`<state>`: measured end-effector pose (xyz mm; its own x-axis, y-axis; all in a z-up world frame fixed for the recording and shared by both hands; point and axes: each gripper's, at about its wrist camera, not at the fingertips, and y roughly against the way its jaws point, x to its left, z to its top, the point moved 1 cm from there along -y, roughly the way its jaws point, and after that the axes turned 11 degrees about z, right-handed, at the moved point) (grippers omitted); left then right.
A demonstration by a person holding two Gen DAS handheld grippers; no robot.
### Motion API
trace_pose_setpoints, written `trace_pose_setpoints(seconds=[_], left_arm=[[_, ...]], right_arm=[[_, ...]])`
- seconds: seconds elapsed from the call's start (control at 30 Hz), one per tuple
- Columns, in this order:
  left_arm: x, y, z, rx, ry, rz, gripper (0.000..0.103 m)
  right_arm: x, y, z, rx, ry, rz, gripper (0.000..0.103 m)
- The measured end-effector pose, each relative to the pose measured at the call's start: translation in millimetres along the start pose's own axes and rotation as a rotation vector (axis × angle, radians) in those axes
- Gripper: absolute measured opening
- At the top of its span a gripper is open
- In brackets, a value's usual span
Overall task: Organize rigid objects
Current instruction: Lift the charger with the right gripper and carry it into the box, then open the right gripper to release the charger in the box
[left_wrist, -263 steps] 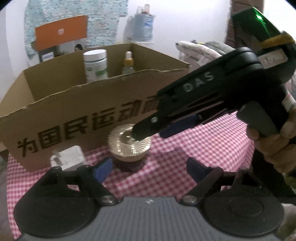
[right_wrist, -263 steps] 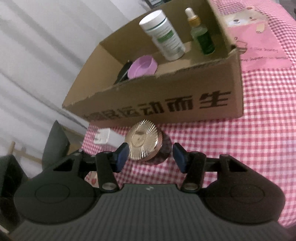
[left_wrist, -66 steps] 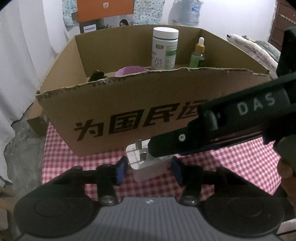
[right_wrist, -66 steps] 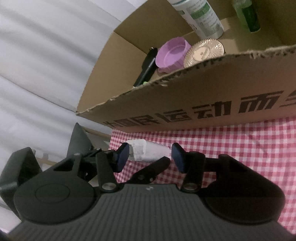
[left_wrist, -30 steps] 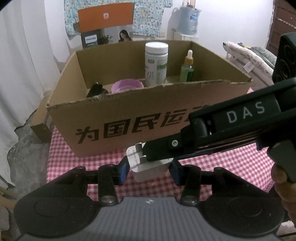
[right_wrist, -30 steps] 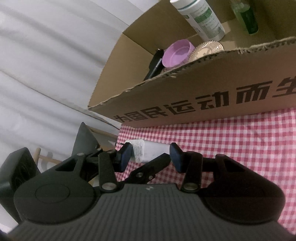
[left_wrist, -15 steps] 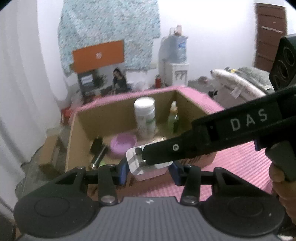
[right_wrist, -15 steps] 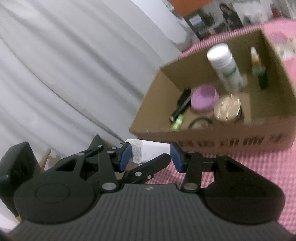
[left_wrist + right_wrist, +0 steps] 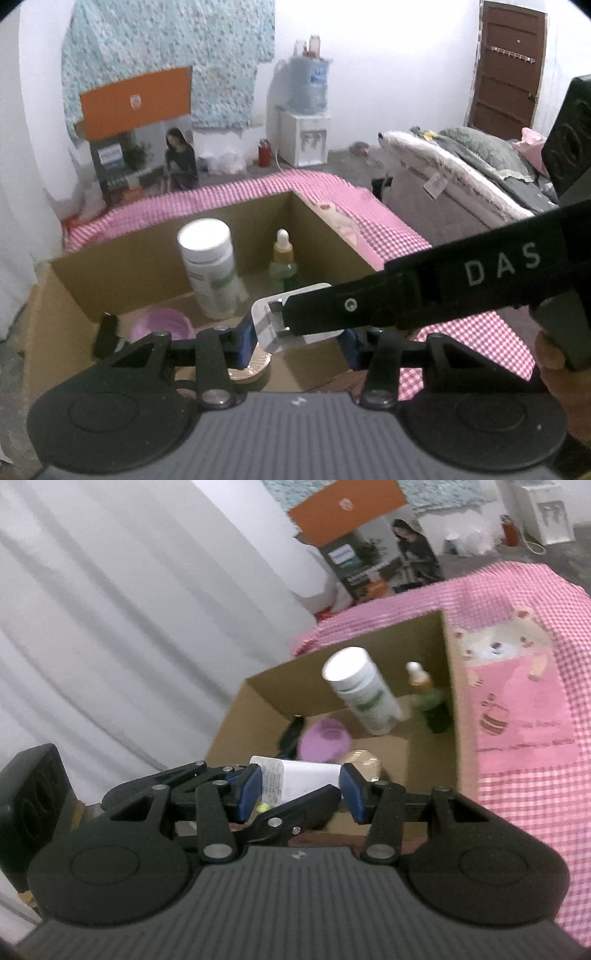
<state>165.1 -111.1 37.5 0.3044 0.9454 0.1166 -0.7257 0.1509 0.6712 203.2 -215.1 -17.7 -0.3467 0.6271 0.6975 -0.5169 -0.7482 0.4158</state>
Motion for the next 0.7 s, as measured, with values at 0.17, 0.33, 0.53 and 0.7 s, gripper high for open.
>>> trace_pose_setpoints(seconds=[0.17,0.33,0.53,0.7], left_arm=[[-4.1,-24.0,2.6,0.041,0.006,-0.027,0.047],[-6.9,-34.6,7.5,0.062,0.0,-0.051,0.047],[-11.2,-51.2,11.6,0.099,-0.026,-0.062,0.044],[-19.0,-65.2,13.8,0.127,-0.059,-0.068,0.04]], right_arm=[[-20.4,-8.3,4.1,0.021,-0.006,-0.042,0.046],[-30.5,-14.3,11.2,0.029,0.001,-0.073,0.047],[-40.0,-4.0,21.1,-0.015,-0.014,-0.072,0.048],[-49.2,3.6,26.8,-0.049,-0.028,-0.066,0.048]])
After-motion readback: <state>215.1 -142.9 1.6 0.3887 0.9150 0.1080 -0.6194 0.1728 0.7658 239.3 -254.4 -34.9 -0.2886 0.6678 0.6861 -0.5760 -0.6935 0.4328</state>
